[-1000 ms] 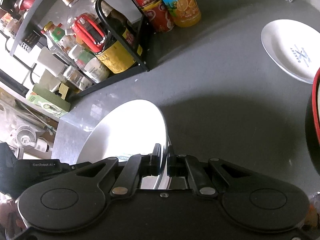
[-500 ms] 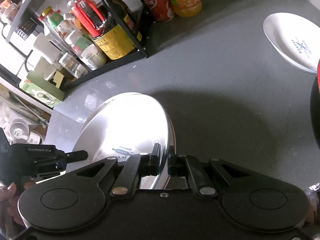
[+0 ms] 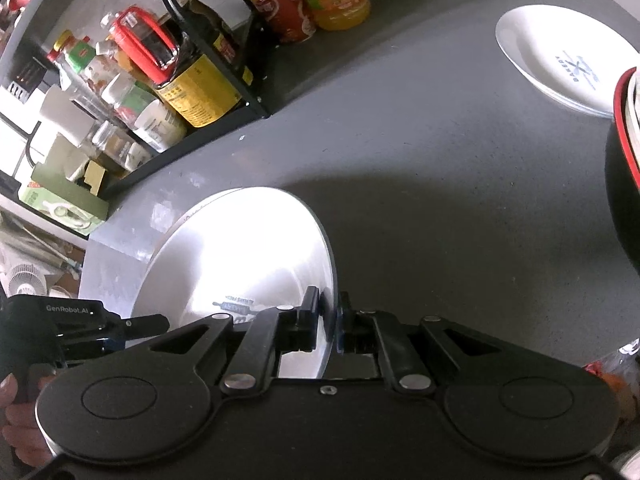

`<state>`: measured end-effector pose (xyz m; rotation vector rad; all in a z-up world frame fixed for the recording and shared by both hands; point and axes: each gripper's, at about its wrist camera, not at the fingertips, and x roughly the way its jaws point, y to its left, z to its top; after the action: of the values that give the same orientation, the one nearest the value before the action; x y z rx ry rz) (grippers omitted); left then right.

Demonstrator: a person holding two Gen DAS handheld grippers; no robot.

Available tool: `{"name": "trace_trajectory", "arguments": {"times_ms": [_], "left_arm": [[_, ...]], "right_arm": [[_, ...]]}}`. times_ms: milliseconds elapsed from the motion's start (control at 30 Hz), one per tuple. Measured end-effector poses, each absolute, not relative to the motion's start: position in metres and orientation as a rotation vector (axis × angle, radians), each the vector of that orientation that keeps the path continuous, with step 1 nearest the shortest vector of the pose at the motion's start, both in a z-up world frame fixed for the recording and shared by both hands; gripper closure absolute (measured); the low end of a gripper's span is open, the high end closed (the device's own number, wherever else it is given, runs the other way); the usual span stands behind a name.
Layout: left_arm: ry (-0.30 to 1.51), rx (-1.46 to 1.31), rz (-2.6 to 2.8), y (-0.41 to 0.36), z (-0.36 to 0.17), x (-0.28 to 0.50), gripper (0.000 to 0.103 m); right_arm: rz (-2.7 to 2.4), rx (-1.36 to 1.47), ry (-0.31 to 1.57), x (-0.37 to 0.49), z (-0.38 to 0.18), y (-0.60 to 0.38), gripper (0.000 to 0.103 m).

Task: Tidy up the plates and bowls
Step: 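Carry the 'Sweet' plate with both tools over the flower-pattern plate, then lower the 'Sweet' plate onto the flower-pattern plate and open both tools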

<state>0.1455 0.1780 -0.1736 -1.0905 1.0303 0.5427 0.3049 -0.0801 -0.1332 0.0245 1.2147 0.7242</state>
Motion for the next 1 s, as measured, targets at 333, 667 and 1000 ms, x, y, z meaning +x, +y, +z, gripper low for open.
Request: {"name": "trace_trajectory", "arguments": {"times_ms": [333, 667, 1000], "left_arm": [[1.051, -1.088, 0.535, 0.187, -0.156, 0.146, 0.073], [1.021, -1.012, 0.564, 0.19, -0.143, 0.132, 0.066], [1.038, -1.074, 0.575, 0.19, -0.17, 0.124, 0.066]], "right_arm": [[0.722, 0.032, 1.202, 0.305, -0.131, -0.08, 0.095], [0.707, -0.019, 1.195, 0.303, -0.134, -0.073, 0.092], [0.717, -0.082, 1.182, 0.3, -0.136, -0.063, 0.09]]}}
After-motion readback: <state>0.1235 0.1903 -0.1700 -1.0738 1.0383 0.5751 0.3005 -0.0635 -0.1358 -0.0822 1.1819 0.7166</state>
